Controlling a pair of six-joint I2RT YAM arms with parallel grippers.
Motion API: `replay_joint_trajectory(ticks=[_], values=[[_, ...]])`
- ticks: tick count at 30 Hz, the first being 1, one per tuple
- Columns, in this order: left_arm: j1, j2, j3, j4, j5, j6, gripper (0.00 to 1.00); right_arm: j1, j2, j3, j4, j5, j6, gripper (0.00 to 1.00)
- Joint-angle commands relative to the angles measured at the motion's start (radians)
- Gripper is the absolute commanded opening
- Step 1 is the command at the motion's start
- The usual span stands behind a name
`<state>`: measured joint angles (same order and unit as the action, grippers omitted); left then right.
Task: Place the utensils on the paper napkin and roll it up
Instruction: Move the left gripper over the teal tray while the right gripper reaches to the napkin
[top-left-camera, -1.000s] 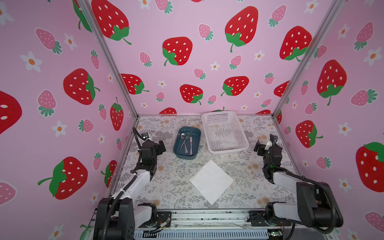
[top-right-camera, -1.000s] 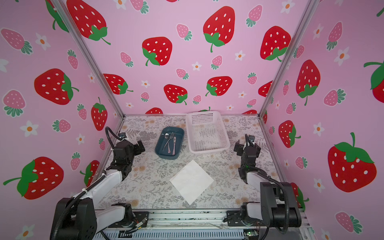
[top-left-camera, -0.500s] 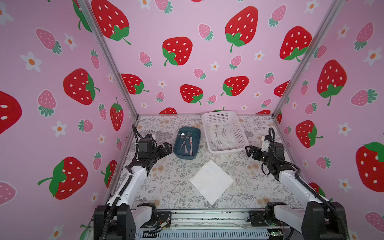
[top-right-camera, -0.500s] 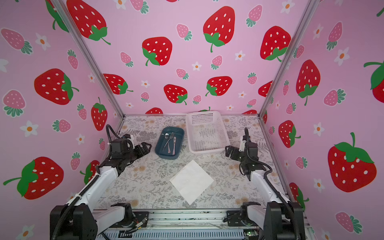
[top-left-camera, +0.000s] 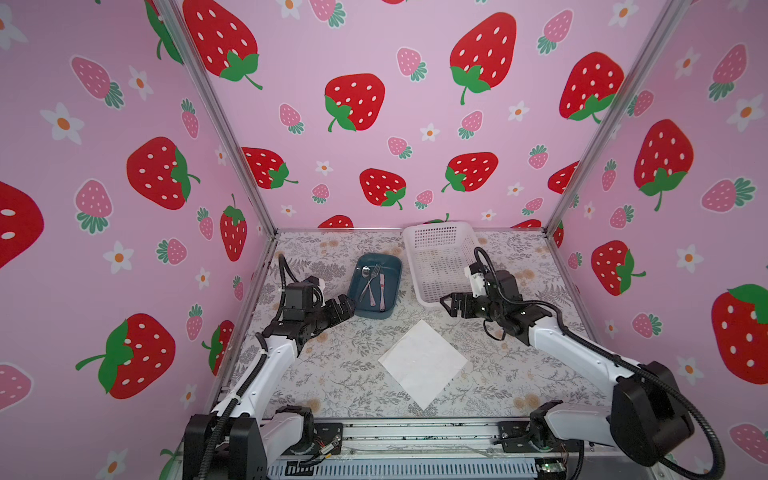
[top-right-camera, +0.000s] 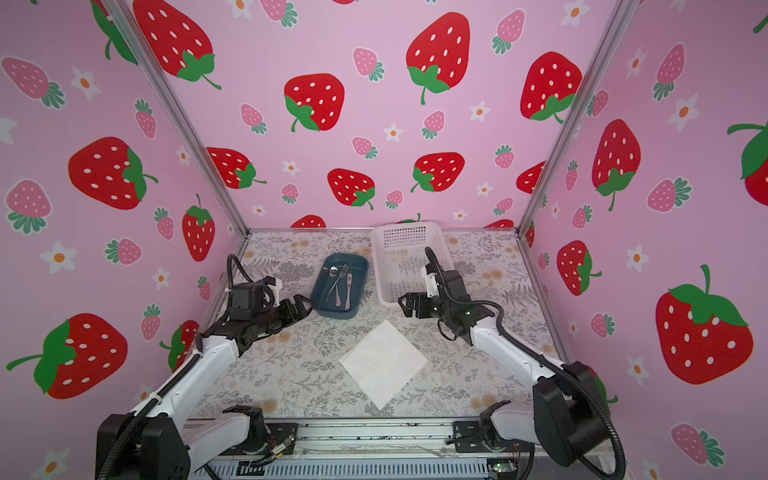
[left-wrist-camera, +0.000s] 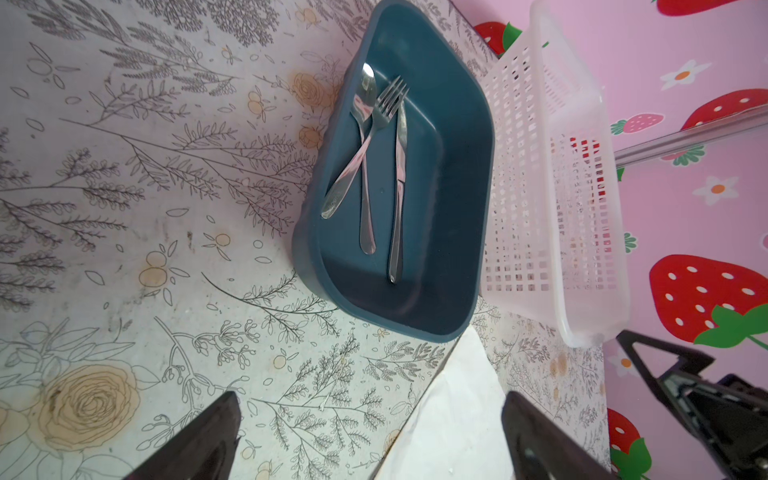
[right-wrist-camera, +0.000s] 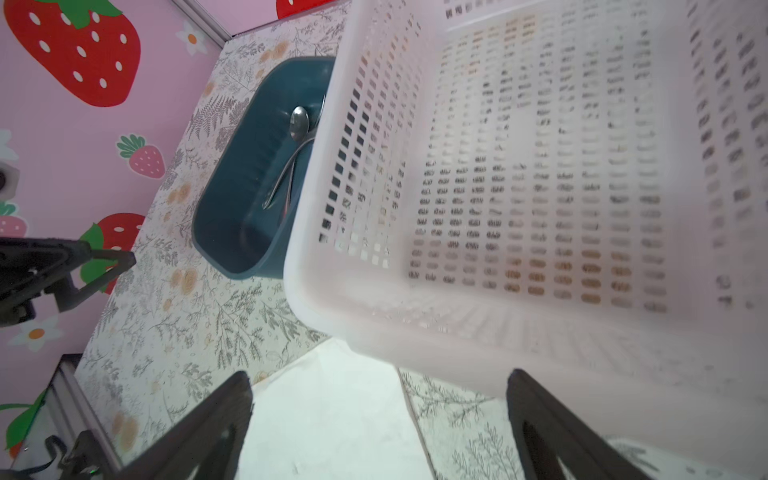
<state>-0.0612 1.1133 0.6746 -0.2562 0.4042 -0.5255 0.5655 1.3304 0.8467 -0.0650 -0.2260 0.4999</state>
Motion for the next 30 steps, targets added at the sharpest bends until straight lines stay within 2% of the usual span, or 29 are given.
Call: replay_joint_trajectory(ticks=[1, 4, 5, 8, 14, 19, 24, 29, 30], values=[[-0.029, 0.017, 0.078, -0.078, -0.017, 0.021, 0.98, 0.019, 0.075, 0.117, -0.115, 0.188, -0.021, 0.97], [-0.056, 0.053, 0.131, -0.157, -0.097, 0.049, 0.98, -0.004, 0.153, 0.206, -0.19, 0.405, -0.059, 1.0], [-0.061, 0.07, 0.146, -0.172, -0.103, 0.056, 0.98, -0.041, 0.189, 0.236, -0.201, 0.373, -0.078, 1.0], [-0.067, 0.116, 0.176, -0.193, -0.088, 0.064, 0.97, -0.176, 0.291, 0.292, -0.17, 0.117, -0.076, 0.96], [-0.133, 0.208, 0.261, -0.245, -0.058, 0.126, 0.95, -0.27, 0.471, 0.459, -0.175, 0.041, -0.136, 0.97], [-0.208, 0.269, 0.337, -0.281, -0.102, 0.153, 0.94, -0.308, 0.589, 0.58, -0.214, 0.142, -0.119, 0.97], [-0.241, 0.339, 0.421, -0.303, -0.121, 0.17, 0.94, -0.338, 0.619, 0.615, -0.262, 0.357, -0.053, 0.97], [-0.248, 0.409, 0.488, -0.328, -0.133, 0.178, 0.93, -0.405, 0.57, 0.549, -0.249, 0.388, -0.003, 0.96], [-0.249, 0.422, 0.502, -0.336, -0.141, 0.181, 0.91, -0.414, 0.552, 0.537, -0.24, 0.363, -0.016, 0.96]])
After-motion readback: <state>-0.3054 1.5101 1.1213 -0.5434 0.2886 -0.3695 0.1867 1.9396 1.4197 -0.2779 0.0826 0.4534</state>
